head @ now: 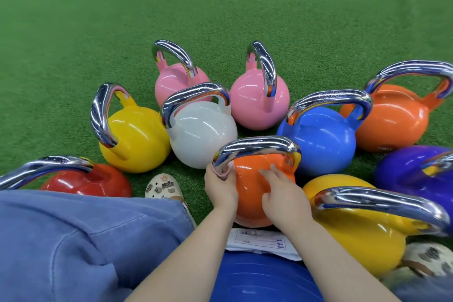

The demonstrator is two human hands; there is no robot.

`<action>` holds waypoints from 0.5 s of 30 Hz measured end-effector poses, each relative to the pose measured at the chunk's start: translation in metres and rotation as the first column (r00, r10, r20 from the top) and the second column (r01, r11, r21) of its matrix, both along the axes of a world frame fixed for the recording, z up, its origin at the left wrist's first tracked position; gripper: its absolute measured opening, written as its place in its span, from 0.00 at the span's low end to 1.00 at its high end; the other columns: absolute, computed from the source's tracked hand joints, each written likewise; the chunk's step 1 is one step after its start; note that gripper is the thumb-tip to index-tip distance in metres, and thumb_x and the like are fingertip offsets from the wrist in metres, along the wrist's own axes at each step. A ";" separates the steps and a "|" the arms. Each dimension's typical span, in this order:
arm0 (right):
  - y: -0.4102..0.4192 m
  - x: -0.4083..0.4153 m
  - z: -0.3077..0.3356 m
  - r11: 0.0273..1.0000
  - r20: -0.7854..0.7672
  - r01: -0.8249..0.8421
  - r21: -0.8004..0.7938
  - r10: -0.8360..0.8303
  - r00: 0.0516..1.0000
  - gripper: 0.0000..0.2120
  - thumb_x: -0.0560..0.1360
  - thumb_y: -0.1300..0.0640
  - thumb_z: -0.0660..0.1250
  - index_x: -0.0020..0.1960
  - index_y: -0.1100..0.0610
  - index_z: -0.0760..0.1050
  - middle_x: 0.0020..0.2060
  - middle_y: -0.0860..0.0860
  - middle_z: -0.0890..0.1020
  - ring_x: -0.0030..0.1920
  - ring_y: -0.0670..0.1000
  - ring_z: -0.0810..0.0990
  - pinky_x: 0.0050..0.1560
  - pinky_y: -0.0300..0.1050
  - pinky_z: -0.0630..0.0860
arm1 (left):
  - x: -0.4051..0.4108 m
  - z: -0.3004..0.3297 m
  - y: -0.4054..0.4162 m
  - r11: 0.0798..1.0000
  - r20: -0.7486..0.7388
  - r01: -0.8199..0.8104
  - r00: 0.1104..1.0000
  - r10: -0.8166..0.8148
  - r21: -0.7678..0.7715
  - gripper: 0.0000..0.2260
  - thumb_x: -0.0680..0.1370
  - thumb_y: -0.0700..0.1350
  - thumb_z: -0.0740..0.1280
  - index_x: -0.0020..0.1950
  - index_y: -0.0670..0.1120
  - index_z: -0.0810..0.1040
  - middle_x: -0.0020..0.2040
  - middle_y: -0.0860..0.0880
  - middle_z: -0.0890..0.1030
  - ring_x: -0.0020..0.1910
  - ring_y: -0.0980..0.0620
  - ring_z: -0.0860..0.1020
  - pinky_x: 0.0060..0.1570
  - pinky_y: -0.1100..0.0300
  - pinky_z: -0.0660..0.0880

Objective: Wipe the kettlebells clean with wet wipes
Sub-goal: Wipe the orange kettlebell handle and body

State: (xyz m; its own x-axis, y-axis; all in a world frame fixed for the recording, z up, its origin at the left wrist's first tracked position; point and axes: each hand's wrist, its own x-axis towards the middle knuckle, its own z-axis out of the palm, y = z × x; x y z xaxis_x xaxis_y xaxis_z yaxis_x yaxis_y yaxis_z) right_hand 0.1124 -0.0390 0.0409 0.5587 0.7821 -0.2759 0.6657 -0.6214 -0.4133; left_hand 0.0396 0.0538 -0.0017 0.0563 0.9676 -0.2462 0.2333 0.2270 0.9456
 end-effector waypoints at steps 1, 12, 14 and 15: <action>-0.001 0.001 0.000 1.000 -0.012 -0.003 0.005 0.003 1.000 0.27 0.76 0.58 0.58 0.74 0.45 0.59 0.76 0.48 0.56 0.69 0.53 0.68 0.62 0.44 0.70 | 0.000 0.002 0.001 0.999 -0.006 0.017 1.000 -0.016 0.040 0.08 0.75 0.39 0.68 0.49 0.47 0.71 0.43 0.52 0.77 0.37 0.68 0.73 0.40 0.71 0.71; -0.009 0.009 -0.001 0.999 -0.148 -0.025 0.043 0.031 0.988 0.29 0.76 0.60 0.57 0.75 0.44 0.57 0.76 0.46 0.53 0.71 0.53 0.64 0.65 0.45 0.69 | 0.002 0.059 0.036 0.604 -0.688 0.723 0.625 -0.368 0.334 0.14 0.73 0.47 0.71 0.54 0.44 0.74 0.49 0.47 0.78 0.49 0.47 0.76 0.45 0.56 0.70; -0.007 0.010 0.000 0.999 -0.166 -0.033 0.032 0.038 0.985 0.29 0.76 0.60 0.57 0.75 0.44 0.57 0.76 0.47 0.53 0.71 0.54 0.64 0.64 0.46 0.70 | 0.012 0.079 0.040 0.471 -0.846 0.863 0.383 -0.372 0.184 0.20 0.72 0.57 0.69 0.56 0.46 0.72 0.50 0.48 0.78 0.50 0.47 0.76 0.44 0.57 0.68; -0.007 0.011 0.001 0.999 -0.181 -0.030 0.031 0.035 0.983 0.28 0.76 0.60 0.57 0.75 0.45 0.57 0.76 0.47 0.53 0.71 0.54 0.64 0.65 0.47 0.69 | 0.021 0.087 0.039 0.399 -0.903 0.909 0.265 -0.339 0.117 0.22 0.71 0.60 0.68 0.56 0.46 0.71 0.51 0.48 0.78 0.51 0.46 0.76 0.45 0.57 0.68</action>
